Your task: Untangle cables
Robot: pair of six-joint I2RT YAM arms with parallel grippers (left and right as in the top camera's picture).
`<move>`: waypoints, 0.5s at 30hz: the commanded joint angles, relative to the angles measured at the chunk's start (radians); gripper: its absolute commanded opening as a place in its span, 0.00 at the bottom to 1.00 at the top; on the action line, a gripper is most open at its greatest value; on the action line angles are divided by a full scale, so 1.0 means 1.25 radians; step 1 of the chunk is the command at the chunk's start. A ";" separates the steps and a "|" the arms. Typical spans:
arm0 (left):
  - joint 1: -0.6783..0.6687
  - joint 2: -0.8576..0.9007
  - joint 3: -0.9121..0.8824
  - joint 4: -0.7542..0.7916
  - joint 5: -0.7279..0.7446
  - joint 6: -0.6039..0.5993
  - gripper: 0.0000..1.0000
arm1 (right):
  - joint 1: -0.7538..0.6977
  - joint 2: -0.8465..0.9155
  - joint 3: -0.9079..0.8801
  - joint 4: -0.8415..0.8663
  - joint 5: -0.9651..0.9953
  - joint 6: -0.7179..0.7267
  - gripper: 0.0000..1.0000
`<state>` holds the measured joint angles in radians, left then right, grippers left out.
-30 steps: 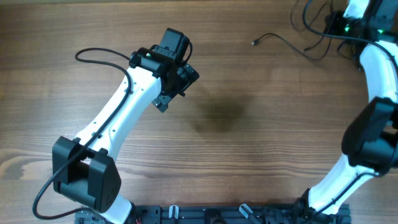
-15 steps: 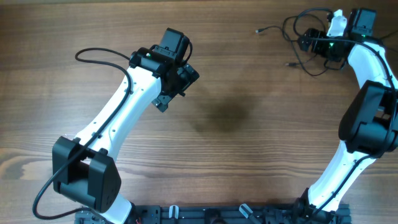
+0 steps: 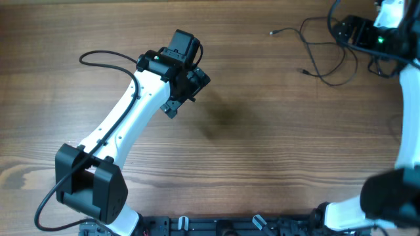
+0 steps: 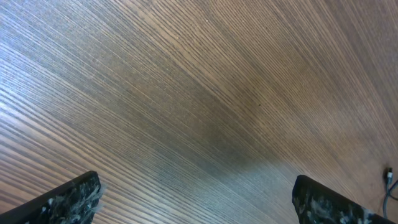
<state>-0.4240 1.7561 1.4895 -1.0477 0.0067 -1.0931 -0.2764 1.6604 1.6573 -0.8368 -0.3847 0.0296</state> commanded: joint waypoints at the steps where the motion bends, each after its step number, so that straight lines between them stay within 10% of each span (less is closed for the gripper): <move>1: -0.001 0.006 -0.001 -0.001 0.003 0.013 1.00 | 0.003 -0.072 0.002 -0.053 0.259 0.064 1.00; 5: -0.001 0.006 -0.001 0.000 0.003 0.013 1.00 | 0.003 -0.087 0.002 -0.171 0.432 0.131 1.00; 15: -0.001 0.006 -0.001 0.000 0.003 0.013 1.00 | 0.003 -0.280 0.002 -0.240 0.088 0.030 1.00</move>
<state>-0.4244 1.7561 1.4895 -1.0473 0.0063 -1.0931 -0.2756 1.4540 1.6569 -1.0908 -0.1562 0.1089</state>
